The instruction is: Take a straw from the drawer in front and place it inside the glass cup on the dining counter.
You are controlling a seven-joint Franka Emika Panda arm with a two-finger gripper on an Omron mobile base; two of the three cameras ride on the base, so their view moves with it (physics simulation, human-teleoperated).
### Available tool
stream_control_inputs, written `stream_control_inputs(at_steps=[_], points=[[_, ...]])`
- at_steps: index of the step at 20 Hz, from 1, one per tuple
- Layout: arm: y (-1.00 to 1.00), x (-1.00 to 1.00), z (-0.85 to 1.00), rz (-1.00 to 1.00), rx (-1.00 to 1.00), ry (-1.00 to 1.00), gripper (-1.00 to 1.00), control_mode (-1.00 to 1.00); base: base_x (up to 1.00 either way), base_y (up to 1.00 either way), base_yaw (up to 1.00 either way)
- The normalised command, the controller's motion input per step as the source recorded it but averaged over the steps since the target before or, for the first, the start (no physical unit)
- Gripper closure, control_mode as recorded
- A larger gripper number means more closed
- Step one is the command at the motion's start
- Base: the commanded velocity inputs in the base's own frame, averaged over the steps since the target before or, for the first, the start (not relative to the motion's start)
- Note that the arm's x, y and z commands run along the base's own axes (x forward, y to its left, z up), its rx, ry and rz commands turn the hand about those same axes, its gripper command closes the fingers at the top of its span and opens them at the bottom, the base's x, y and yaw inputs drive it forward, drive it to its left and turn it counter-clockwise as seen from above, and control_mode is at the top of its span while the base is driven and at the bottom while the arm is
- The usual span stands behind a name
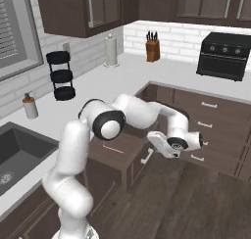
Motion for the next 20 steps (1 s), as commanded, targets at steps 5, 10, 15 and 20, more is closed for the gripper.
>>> stream_control_inputs(at_steps=[5, 10, 15, 20], points=[[0.58, -0.13, 0.91, 0.00, -0.34, 0.00, -1.00, -1.00, 0.00, 0.00, 0.00], [0.80, 0.00, 0.47, 0.00, -0.24, 0.06, -1.00, -1.00, 0.00, 0.00, 0.00], [0.58, 0.13, 0.04, 0.00, -0.16, 0.09, -1.00, -1.00, 0.00, 0.00, 0.00], [0.35, 0.18, -0.01, -0.04, -0.19, 0.06, -1.00, -1.00, 0.00, 0.00, 0.00]])
